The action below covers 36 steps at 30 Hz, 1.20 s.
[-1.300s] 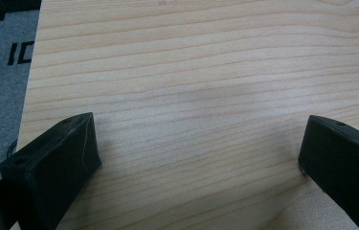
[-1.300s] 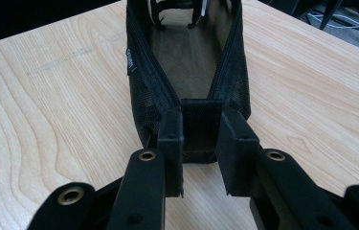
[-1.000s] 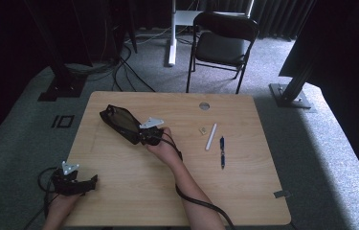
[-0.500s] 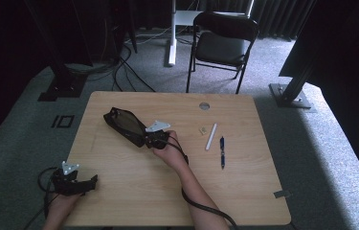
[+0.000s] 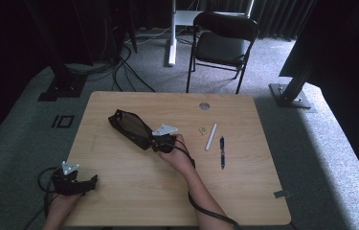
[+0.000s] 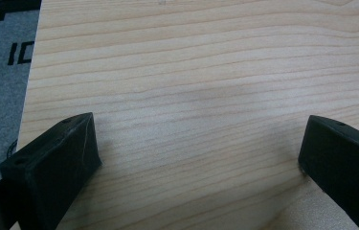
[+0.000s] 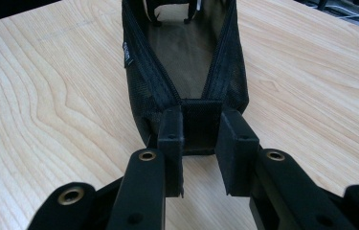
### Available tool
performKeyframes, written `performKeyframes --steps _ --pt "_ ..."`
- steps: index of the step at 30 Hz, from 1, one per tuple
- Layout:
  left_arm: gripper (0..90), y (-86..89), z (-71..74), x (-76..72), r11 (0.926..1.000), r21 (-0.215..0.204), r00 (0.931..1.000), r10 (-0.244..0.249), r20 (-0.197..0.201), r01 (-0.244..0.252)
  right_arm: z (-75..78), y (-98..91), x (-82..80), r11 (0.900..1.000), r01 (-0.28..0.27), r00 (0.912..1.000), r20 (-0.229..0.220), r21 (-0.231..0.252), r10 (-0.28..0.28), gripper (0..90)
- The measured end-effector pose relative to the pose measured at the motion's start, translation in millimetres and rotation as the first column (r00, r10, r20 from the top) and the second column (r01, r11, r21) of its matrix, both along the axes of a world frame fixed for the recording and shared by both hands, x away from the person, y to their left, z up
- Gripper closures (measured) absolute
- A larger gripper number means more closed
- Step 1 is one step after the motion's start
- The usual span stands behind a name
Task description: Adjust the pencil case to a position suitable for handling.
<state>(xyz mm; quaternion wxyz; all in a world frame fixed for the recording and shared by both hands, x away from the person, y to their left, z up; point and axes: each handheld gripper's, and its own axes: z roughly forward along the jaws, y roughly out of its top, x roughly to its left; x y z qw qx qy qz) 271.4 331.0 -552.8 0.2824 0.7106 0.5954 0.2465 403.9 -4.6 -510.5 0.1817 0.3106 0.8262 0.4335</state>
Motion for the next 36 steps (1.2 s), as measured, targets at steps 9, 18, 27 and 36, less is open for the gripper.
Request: performKeyframes --steps 9,18,27,36 --pt "0.3 0.0 0.0 0.0 1.0 0.0 1.0 0.0 0.0 0.0 -0.2 -14.3 -8.5 0.9999 0.015 0.9999 -0.008 0.0 -0.015 73.5" --pt "0.3 0.0 0.0 0.0 1.0 0.0 1.0 0.0 0.0 0.0 -1.9 -28.5 -16.6 0.9997 0.023 0.9997 0.002 0.002 -0.023 73.5" --pt "0.3 0.0 0.0 0.0 1.0 0.0 1.0 0.0 0.0 0.0 -1.8 -40.0 -27.4 0.9996 0.028 0.9996 0.002 0.003 -0.028 73.5" --pt "0.4 0.0 0.0 0.0 1.0 0.0 1.0 0.0 0.0 0.0 -2.8 -52.4 -37.5 0.9993 0.035 0.9994 -0.003 0.015 -0.035 73.5"
